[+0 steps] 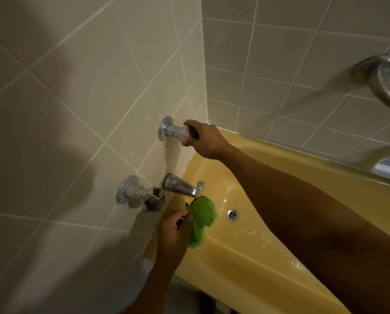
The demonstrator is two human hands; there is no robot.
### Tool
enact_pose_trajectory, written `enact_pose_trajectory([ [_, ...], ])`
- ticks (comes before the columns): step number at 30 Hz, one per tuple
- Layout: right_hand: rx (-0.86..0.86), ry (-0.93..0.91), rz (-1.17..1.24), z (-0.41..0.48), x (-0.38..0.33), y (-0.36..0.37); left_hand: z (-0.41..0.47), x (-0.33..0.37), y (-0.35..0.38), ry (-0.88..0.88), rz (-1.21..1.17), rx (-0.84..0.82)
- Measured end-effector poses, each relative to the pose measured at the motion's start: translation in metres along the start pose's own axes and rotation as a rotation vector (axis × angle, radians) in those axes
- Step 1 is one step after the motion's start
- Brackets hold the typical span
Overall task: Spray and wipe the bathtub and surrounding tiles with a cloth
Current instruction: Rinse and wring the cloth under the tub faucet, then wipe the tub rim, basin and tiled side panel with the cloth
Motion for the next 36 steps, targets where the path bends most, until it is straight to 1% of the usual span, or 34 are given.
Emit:
enact_pose_trajectory([
  [3,0.014,0.036,0.043,-0.003,-0.001,-0.001,0.006,0.002,0.002,-0.043,0.004,-0.015],
  [5,0.035,0.101,0.09,-0.007,0.0,0.001,0.008,0.006,0.004,-0.074,0.005,-0.028],
  [6,0.067,0.142,0.103,-0.011,0.002,0.002,0.008,0.009,0.005,-0.074,0.01,-0.032],
  [9,0.251,0.28,0.17,-0.042,0.015,-0.002,0.006,0.024,0.008,-0.045,0.028,-0.053],
  [10,0.288,0.301,0.201,-0.061,0.019,-0.005,0.006,0.031,0.01,-0.031,0.038,-0.07],
  [12,0.298,0.273,0.185,-0.104,0.019,-0.008,0.005,0.046,0.013,0.002,0.052,-0.106],
  [14,0.274,0.221,0.135,-0.149,0.019,-0.011,0.003,0.065,0.018,0.031,0.056,-0.166],
  [17,0.193,0.197,0.13,-0.21,0.026,-0.011,-0.002,0.09,0.026,0.06,0.057,-0.293],
  [19,0.193,0.246,0.158,-0.245,0.031,-0.018,-0.01,0.111,0.035,0.102,0.027,-0.393],
  [22,0.29,0.401,0.162,-0.29,0.045,-0.032,-0.028,0.144,0.056,0.141,-0.063,-0.53],
  [23,0.309,0.483,0.226,-0.306,0.05,-0.036,-0.036,0.155,0.064,0.148,-0.102,-0.567],
  [24,0.321,0.539,0.357,-0.32,0.054,-0.037,-0.043,0.164,0.071,0.155,-0.137,-0.601],
  [26,0.351,0.561,0.65,-0.348,0.054,-0.04,-0.061,0.18,0.085,0.166,-0.182,-0.664],
  [28,0.433,0.559,0.822,-0.374,0.052,-0.047,-0.077,0.192,0.097,0.167,-0.218,-0.699],
  [30,0.577,0.579,0.858,-0.403,0.052,-0.059,-0.094,0.2,0.106,0.182,-0.216,-0.715],
  [33,0.78,0.596,0.897,-0.449,0.056,-0.078,-0.114,0.202,0.12,0.231,-0.123,-0.71],
  [36,0.858,0.605,0.902,-0.497,0.062,-0.098,-0.139,0.198,0.138,0.28,0.026,-0.698],
])
Point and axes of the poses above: each hand's wrist, its own z-axis towards the middle knuckle, its own y-axis out of the palm, x = y × z, the point moved 6 cm from there along z, towards the middle knuckle, and after that the axes turned 9 degrees about -z, right-handed, at the moved point
